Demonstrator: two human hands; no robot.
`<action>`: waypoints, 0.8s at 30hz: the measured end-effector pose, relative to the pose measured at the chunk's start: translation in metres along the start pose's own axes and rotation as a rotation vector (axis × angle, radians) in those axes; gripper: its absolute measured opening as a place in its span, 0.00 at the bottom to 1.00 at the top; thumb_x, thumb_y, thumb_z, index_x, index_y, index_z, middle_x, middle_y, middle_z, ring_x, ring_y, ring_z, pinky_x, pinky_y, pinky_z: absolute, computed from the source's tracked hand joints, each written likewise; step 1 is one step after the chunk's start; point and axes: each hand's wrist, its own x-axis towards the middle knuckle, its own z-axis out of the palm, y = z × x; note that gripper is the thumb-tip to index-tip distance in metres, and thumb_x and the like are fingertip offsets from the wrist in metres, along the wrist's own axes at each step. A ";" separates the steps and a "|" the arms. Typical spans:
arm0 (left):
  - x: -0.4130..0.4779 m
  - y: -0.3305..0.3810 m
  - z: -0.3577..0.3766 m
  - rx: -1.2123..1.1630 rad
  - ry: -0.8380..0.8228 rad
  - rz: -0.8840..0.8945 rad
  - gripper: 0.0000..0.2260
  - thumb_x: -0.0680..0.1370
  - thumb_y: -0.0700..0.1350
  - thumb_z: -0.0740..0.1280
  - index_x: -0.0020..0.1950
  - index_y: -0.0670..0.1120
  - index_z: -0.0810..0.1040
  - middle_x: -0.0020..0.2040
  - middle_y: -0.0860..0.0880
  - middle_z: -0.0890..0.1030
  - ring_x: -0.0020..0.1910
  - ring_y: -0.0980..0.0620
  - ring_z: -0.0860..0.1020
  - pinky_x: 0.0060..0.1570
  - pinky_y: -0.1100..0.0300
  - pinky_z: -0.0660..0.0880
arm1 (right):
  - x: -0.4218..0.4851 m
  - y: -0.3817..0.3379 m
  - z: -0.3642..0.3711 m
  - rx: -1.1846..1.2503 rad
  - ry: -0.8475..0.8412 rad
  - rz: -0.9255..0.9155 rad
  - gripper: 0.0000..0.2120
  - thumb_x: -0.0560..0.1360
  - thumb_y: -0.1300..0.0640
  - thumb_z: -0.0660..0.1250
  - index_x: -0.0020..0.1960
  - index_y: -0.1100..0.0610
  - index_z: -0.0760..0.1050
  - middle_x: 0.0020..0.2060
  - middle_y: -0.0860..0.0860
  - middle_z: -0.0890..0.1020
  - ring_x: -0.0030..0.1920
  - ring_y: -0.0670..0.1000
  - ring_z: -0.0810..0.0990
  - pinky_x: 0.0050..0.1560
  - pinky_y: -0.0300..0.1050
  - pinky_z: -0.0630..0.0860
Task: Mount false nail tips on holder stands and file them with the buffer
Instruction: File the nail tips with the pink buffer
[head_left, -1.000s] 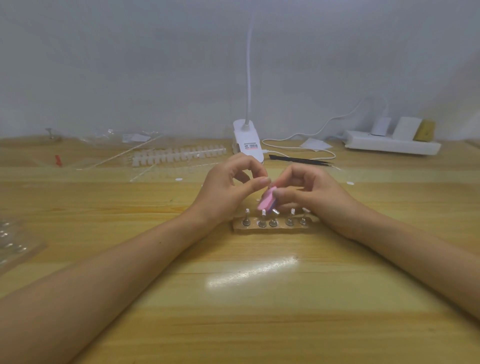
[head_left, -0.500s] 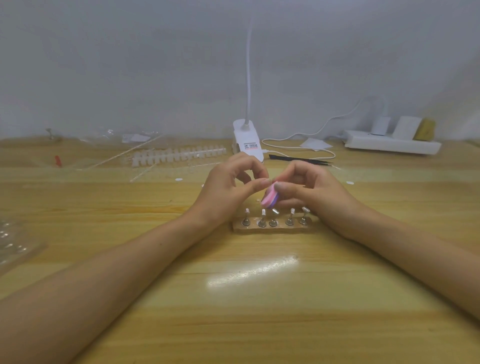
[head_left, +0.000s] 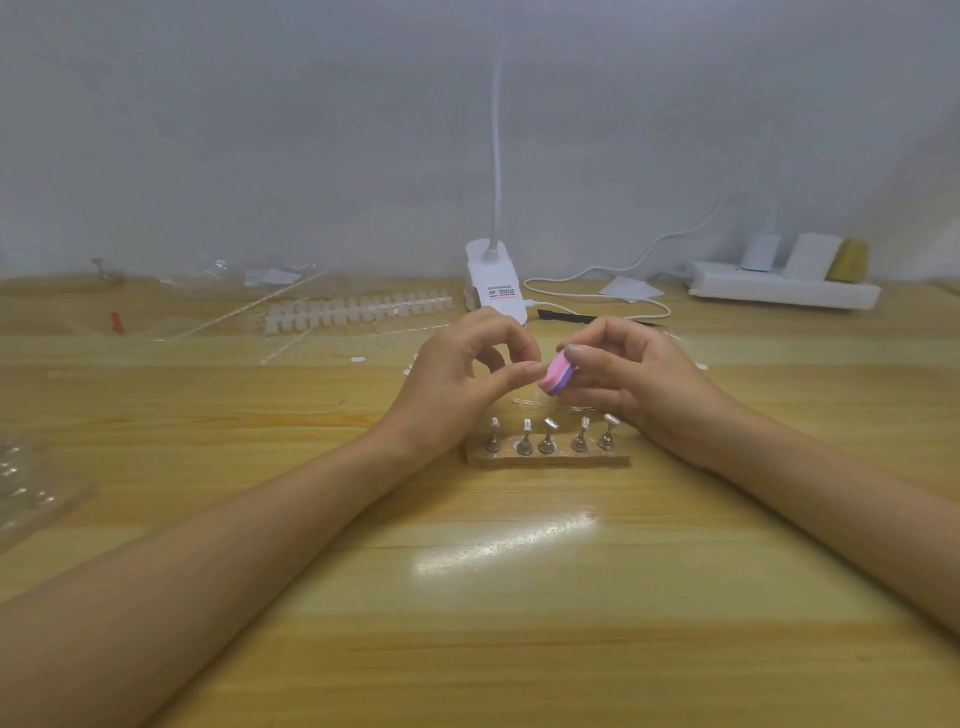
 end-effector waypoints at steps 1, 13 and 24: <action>0.000 0.000 0.000 -0.003 0.015 -0.012 0.08 0.76 0.40 0.72 0.40 0.50 0.78 0.44 0.51 0.79 0.42 0.64 0.76 0.41 0.76 0.69 | 0.000 0.000 0.000 -0.003 0.000 0.003 0.10 0.74 0.58 0.70 0.50 0.63 0.75 0.44 0.59 0.86 0.47 0.57 0.86 0.47 0.45 0.82; 0.002 -0.004 -0.001 -0.099 -0.011 -0.176 0.06 0.75 0.45 0.73 0.39 0.50 0.80 0.40 0.57 0.80 0.36 0.61 0.74 0.41 0.66 0.72 | 0.000 0.002 -0.010 -0.054 0.250 -0.100 0.06 0.79 0.62 0.68 0.52 0.63 0.73 0.46 0.58 0.87 0.48 0.55 0.87 0.46 0.44 0.83; 0.000 0.001 -0.004 -0.270 -0.057 -0.222 0.06 0.69 0.55 0.71 0.37 0.53 0.81 0.35 0.57 0.81 0.33 0.58 0.71 0.33 0.72 0.68 | -0.009 -0.015 -0.001 -0.885 0.056 -0.528 0.10 0.73 0.54 0.76 0.53 0.50 0.82 0.48 0.45 0.81 0.49 0.48 0.76 0.47 0.36 0.69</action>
